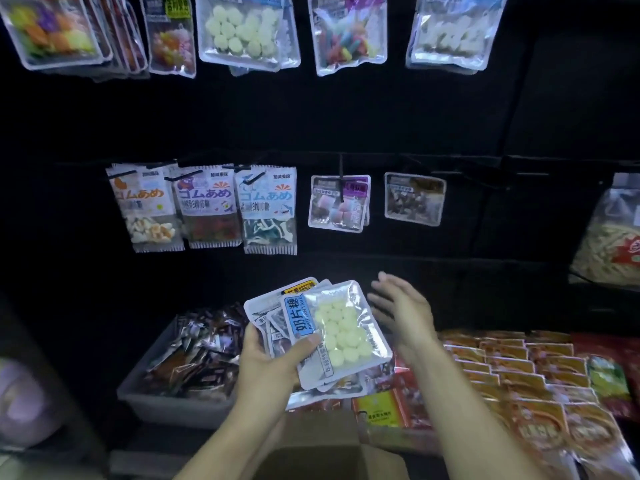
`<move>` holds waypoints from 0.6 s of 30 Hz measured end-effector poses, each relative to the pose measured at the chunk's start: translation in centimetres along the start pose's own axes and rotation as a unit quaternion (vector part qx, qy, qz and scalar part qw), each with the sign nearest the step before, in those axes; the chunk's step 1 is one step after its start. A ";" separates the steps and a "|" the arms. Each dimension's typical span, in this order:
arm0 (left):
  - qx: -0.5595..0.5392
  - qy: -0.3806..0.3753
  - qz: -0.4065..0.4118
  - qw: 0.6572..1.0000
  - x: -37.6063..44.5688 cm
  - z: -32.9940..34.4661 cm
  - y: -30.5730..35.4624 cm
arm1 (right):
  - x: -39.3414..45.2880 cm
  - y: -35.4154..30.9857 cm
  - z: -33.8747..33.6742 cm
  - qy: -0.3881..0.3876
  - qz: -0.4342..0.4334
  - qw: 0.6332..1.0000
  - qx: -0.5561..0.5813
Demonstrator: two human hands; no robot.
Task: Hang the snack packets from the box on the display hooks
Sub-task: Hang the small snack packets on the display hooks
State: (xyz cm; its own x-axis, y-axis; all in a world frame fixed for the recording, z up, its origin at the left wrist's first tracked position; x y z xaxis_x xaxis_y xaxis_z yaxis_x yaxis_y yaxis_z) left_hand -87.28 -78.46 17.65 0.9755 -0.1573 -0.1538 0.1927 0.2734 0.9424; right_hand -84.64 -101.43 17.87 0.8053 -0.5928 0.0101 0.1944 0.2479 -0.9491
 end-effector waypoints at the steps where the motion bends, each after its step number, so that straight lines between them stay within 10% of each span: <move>1: -0.002 0.005 0.003 1.000 0.2 -0.3 -0.5 | -2.3 1.1 0.4 -0.046 0.010 0.999 -0.015; 10: 0.034 0.057 0.017 0.998 2.3 -5.2 -5.1 | -8.7 6.0 1.7 -0.228 0.026 0.966 -0.119; 18: 0.034 0.026 0.026 0.999 3.9 -6.8 -3.1 | -7.4 8.5 3.5 -0.199 0.054 0.973 -0.107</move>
State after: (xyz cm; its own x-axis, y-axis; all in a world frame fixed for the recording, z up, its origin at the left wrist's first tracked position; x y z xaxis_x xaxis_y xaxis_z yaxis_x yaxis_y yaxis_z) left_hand -83.39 -73.47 12.14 0.9886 -0.0952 -0.1168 0.1350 0.2155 0.9671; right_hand -86.93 -92.25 10.84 0.9759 -0.2180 -0.0137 0.0087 0.1015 -0.9948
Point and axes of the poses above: each hand's wrist, its own x-axis towards the middle knuckle, its own z-axis out of the palm, y = z × x, the point moved 4 cm from there along x, towards the middle knuckle, and after that the axes turned 7 degrees about -z, right-handed, at the moved point
